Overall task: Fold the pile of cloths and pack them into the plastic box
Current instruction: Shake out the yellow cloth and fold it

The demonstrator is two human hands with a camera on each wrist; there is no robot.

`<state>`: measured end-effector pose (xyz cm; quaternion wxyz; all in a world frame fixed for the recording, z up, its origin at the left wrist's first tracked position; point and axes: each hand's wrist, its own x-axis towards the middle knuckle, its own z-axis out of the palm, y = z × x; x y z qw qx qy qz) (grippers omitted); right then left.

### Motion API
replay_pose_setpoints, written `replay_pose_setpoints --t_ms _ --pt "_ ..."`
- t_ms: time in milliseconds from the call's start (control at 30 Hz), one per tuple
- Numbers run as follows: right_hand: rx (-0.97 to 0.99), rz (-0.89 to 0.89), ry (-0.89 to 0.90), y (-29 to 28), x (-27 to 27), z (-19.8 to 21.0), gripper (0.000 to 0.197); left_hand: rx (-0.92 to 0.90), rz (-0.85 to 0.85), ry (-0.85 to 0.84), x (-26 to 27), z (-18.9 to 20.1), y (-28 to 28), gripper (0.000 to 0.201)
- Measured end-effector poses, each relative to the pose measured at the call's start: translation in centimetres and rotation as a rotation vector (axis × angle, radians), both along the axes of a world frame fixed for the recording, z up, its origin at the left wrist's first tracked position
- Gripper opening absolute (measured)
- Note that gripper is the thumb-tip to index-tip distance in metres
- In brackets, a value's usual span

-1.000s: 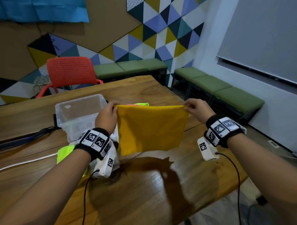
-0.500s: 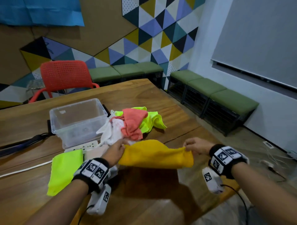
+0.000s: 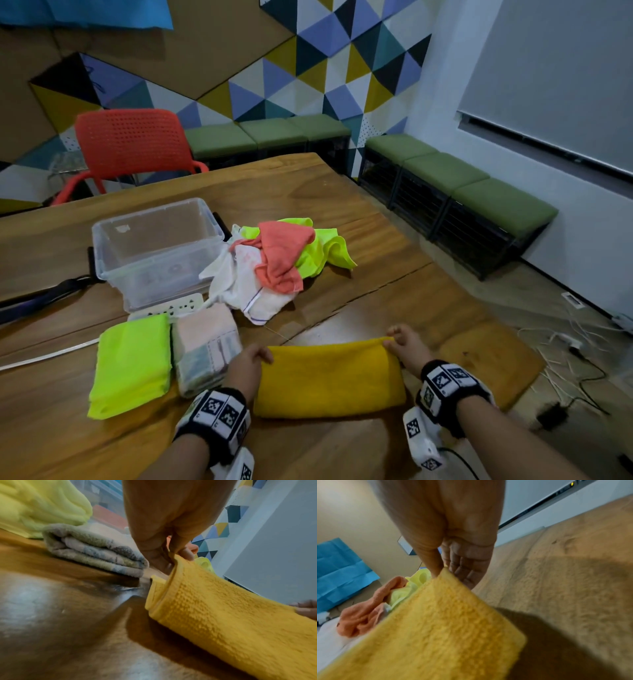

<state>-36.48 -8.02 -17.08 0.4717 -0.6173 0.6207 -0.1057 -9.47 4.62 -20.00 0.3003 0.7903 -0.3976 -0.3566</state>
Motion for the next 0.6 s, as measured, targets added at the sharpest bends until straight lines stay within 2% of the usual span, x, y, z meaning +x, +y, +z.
replay_pose_setpoints --t_ms 67,100,133,200,300,400,467,600 --pt "0.080 -0.001 -0.011 -0.8 0.3 -0.6 0.025 0.071 -0.045 0.024 0.0 0.2 -0.1 0.023" --pt "0.126 0.037 0.043 -0.9 0.4 -1.0 0.031 0.148 -0.096 0.037 -0.2 0.2 0.0 0.012" --pt "0.159 0.092 0.116 -0.8 0.5 -1.6 0.035 0.211 -0.151 0.033 -0.3 0.1 0.2 0.013" --pt "0.140 0.177 0.218 -0.5 0.6 -3.0 0.034 0.287 -0.192 -0.016 -0.6 -0.4 0.7 0.030" --pt "-0.035 0.143 0.142 -0.6 0.7 -4.0 0.034 0.239 -0.122 -0.070 -1.2 -0.4 0.8 0.047" --pt "-0.094 0.068 0.078 -1.2 1.3 -3.4 0.036 0.177 -0.141 -0.180 -1.5 -0.2 -0.1 0.058" --pt "-0.074 0.157 0.179 -1.3 1.8 -2.6 0.028 0.196 -0.178 -0.231 -1.5 -0.4 -0.9 0.064" --pt "0.014 0.421 0.477 -0.8 2.3 -2.9 0.044 0.331 -0.281 -0.336 -1.7 -0.8 -1.7 0.073"
